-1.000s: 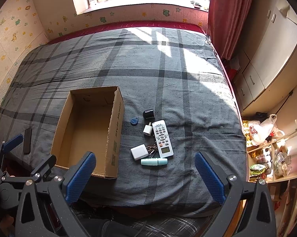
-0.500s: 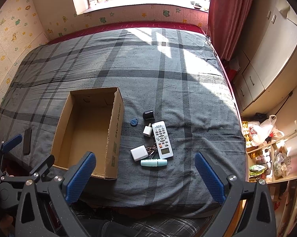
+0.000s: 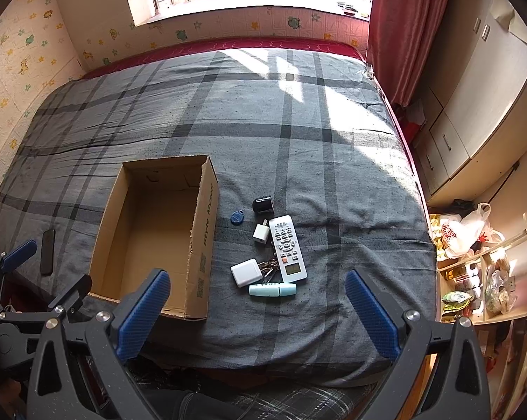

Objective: Organize rigid objects
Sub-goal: 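Move both tools toward the cardboard box and the items beside it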

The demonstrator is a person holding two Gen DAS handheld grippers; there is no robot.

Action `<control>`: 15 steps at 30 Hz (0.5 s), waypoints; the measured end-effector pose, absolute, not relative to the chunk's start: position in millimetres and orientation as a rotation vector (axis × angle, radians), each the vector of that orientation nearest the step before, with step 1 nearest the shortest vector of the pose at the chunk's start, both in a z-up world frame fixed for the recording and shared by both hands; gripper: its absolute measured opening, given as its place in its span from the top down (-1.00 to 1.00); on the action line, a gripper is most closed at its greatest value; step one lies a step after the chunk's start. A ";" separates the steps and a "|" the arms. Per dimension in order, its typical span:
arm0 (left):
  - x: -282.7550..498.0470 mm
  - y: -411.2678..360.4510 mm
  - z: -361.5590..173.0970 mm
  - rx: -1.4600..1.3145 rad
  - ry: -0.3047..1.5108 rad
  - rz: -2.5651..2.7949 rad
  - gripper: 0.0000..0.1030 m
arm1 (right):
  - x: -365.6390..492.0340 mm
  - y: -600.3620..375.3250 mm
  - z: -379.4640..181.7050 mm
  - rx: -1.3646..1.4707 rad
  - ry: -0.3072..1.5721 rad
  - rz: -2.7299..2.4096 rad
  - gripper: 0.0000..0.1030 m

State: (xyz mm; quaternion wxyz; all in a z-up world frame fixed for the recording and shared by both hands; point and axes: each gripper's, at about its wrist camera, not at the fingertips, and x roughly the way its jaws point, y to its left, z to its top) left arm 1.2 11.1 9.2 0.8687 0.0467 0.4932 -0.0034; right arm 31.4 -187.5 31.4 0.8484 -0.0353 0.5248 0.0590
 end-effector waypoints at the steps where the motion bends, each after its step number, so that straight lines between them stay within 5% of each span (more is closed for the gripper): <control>1: 1.2 11.8 8.2 0.095 1.031 -0.005 -1.00 | 32.0 -187.5 31.0 -0.076 1.104 0.122 -0.98; 15: 11.6 37.9 -0.7 0.059 1.032 0.039 -1.00 | 44.5 -190.2 24.5 -0.079 1.104 0.102 -0.98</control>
